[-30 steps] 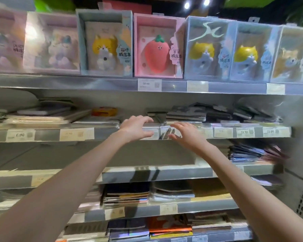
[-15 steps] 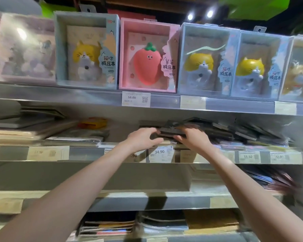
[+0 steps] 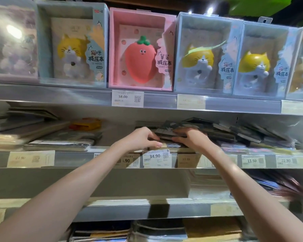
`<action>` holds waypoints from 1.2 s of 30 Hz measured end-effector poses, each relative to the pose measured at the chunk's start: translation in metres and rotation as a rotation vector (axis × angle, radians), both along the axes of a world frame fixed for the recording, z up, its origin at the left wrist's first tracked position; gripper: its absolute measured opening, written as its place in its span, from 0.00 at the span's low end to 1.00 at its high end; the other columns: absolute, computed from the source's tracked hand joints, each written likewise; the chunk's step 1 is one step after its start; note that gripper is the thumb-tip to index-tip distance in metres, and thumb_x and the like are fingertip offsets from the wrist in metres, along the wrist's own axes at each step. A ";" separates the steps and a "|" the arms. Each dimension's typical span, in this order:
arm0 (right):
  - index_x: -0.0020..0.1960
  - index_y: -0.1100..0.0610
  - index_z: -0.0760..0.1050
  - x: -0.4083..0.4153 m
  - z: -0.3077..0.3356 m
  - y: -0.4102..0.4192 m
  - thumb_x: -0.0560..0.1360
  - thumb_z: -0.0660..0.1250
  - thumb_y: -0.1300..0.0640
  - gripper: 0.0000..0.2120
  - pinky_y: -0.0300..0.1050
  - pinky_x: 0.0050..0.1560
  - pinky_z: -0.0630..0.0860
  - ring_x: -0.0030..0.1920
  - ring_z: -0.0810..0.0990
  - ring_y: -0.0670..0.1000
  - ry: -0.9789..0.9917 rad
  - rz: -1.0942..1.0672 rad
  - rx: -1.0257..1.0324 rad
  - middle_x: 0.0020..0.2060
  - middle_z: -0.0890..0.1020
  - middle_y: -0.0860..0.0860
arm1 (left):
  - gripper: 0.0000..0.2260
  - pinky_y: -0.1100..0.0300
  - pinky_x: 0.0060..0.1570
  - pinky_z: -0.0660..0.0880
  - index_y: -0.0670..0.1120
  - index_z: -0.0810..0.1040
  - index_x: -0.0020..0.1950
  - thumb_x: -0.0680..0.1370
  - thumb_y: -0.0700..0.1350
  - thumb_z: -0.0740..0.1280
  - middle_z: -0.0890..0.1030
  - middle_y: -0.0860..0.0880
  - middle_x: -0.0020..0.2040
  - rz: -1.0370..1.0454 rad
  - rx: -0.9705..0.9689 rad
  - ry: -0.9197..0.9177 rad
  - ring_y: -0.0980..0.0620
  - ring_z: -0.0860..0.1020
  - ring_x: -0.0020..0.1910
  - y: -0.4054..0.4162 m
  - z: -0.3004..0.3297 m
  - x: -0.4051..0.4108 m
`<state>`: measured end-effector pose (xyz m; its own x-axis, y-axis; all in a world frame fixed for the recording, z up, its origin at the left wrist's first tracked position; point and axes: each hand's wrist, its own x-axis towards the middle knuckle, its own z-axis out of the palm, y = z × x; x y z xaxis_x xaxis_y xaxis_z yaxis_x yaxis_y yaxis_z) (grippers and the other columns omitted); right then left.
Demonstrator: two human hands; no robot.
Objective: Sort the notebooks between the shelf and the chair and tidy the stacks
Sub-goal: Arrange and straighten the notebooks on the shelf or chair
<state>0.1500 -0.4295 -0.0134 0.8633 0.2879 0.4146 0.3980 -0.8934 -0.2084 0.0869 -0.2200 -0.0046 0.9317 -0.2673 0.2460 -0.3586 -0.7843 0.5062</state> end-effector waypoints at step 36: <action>0.66 0.45 0.72 0.014 -0.002 -0.050 0.74 0.65 0.42 0.22 0.50 0.62 0.71 0.63 0.73 0.52 0.020 0.079 0.123 0.66 0.74 0.48 | 0.25 0.62 0.54 0.64 0.53 0.68 0.70 0.77 0.62 0.56 0.73 0.48 0.67 0.110 0.358 0.193 0.50 0.71 0.64 0.006 0.021 -0.003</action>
